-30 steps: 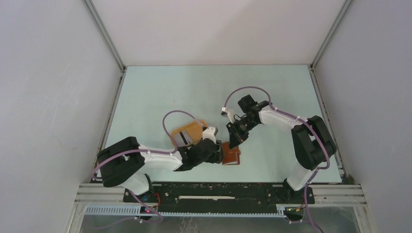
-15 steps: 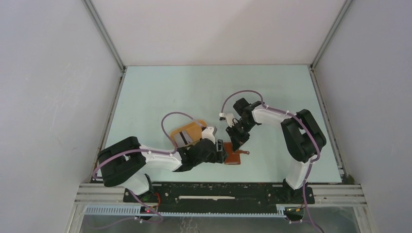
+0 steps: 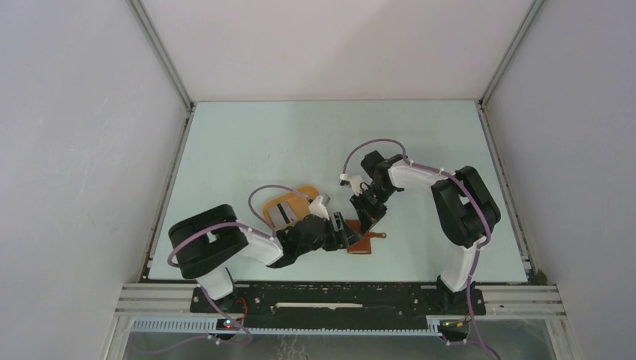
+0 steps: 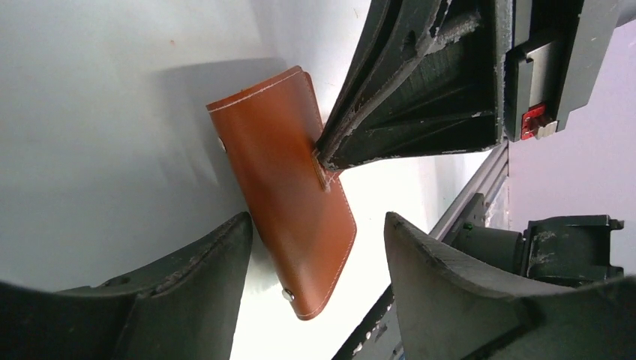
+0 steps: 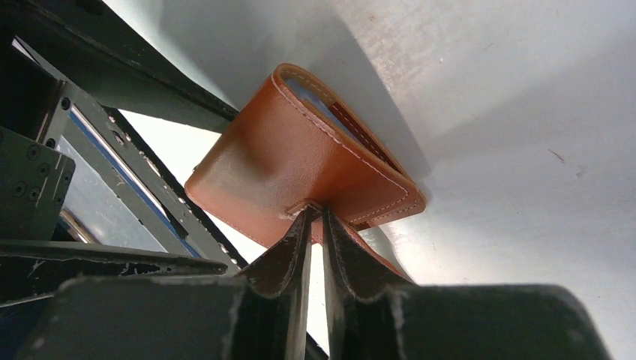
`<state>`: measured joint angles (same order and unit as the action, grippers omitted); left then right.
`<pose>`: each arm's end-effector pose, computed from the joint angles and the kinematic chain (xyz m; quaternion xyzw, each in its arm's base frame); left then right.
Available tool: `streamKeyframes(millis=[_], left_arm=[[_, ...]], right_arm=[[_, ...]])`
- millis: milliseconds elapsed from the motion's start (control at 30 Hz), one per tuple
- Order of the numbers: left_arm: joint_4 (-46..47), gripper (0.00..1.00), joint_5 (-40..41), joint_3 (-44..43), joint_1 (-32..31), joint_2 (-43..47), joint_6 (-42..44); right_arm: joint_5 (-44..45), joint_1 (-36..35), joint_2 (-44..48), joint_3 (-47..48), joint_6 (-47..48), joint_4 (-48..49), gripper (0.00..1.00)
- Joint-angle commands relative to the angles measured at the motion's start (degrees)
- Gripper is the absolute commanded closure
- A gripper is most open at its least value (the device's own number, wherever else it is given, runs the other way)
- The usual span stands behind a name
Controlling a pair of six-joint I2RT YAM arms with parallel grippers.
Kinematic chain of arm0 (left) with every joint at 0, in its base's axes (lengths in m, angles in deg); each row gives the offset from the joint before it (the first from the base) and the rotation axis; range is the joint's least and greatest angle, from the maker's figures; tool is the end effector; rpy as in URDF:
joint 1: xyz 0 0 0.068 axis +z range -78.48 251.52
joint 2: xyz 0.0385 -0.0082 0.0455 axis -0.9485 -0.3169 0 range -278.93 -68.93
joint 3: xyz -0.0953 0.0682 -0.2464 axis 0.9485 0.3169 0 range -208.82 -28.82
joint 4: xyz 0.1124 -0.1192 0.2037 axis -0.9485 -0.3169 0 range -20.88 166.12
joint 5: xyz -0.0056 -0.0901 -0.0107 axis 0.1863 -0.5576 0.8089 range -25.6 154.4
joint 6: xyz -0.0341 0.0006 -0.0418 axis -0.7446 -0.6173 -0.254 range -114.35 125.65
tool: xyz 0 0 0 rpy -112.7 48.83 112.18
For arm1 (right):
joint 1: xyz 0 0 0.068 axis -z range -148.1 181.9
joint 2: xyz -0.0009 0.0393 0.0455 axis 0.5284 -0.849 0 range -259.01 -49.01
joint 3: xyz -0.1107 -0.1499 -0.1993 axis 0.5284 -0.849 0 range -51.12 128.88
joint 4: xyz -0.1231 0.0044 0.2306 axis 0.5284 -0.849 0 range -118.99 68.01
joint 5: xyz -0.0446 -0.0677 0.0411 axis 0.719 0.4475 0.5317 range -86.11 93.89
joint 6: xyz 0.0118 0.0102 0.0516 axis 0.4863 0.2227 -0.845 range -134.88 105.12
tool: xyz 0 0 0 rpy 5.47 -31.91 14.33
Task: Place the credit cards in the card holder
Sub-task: Close the card holder at the center of the board.
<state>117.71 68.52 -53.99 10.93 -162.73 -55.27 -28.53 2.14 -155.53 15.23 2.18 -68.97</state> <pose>0.1398 -0.2428 0.1210 -0.0212 0.8522 -0.4404 0.2817 0.2737 0.1784 0.1506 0.3878 -0.8782 -0.2800 0.0072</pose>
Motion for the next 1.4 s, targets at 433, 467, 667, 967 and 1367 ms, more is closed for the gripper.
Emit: streamKeyframes(millis=[433,467,667,967,1367], left_arm=[[7.5,0.91,-3.7,-1.3,2.0,-10.7,-1.2],[7.5,0.97,-3.7,-1.2,2.0,-10.2,0.0],[-0.4,1.0,-0.4,0.2,1.4,1.4,12.7],[-30.1,1.0,20.8,-9.5,-8.0,20.6,50.4],[-37.1,1.0,48.3,-24.6,-18.9,3.3,83.8]], right_arm=[[1.9,1.7,-2.0,0.2,2.0,-1.7,0.81],[0.9,2.0,-1.4,0.4,2.3,-1.9,0.8],[-10.1,7.1,9.8,2.1,6.9,-5.6,0.74],[-28.7,20.9,30.2,1.9,16.2,-10.4,0.63],[-31.2,26.9,30.4,1.0,14.8,-10.3,0.62]])
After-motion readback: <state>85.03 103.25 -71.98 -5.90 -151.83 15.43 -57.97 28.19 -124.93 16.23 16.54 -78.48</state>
